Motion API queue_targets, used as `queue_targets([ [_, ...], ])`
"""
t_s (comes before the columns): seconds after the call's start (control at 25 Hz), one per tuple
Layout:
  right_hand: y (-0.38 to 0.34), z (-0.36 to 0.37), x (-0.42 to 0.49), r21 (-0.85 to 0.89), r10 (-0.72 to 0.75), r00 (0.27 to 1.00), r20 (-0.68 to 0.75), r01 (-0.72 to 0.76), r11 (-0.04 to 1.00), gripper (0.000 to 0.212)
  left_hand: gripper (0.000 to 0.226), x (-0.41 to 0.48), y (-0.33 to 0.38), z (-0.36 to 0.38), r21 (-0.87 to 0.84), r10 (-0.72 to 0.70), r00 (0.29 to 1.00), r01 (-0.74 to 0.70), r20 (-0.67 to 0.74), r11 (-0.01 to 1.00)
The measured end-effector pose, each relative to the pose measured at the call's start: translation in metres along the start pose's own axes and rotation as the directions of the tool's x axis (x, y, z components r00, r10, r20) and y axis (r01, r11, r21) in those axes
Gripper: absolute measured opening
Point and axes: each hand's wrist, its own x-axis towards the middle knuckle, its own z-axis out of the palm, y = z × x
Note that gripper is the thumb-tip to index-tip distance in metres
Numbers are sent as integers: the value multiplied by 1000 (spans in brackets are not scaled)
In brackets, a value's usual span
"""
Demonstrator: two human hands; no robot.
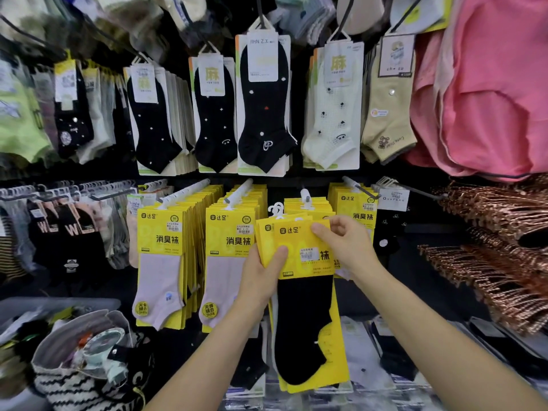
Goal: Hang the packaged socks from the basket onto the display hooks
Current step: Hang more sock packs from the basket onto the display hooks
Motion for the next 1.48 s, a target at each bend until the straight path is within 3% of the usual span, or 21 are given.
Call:
queue_targets([
  [0.12,-18,-13,10,-296,-186,975,121,214,931,11,25,2,-1,-2,80,20,999,-22,27,997],
  [0.24,-33,-15,15,-514,-192,930,313,336,789,20,25,3,-3,0,128,32,997,-42,74,991],
  [0.32,-37,-16,16,-524,-174,917,358,352,776,18,20,2,-4,1,140,59,993,-73,98,988],
  [0.52,-40,-16,27,-502,-122,950,288,258,826,15,16,1,-7,0,128,33,992,-48,120,991],
  [0.84,-53,-9,68,-552,-188,970,156,243,798,16,11,4,-17,-32,64,19,999,-16,-46,998],
  [1.04,-46,6,81,-587,-126,972,197,220,779,25,16,2,-10,-53,92,83,991,-74,-104,993],
  [1.2,-44,5,83,-537,-59,987,149,131,834,21,20,2,-4,-55,106,74,990,-62,-118,992],
  [1.28,-46,6,71,-495,-168,984,61,176,851,17,21,2,-3,-52,92,71,990,-60,-123,994],
  [1.36,-45,10,51,-495,-316,946,73,309,812,22,18,4,-2,-45,91,72,989,-60,-133,994],
  [1.48,-38,19,23,-580,-224,952,208,304,756,43,11,4,-1,-29,63,64,991,-56,-118,996],
])
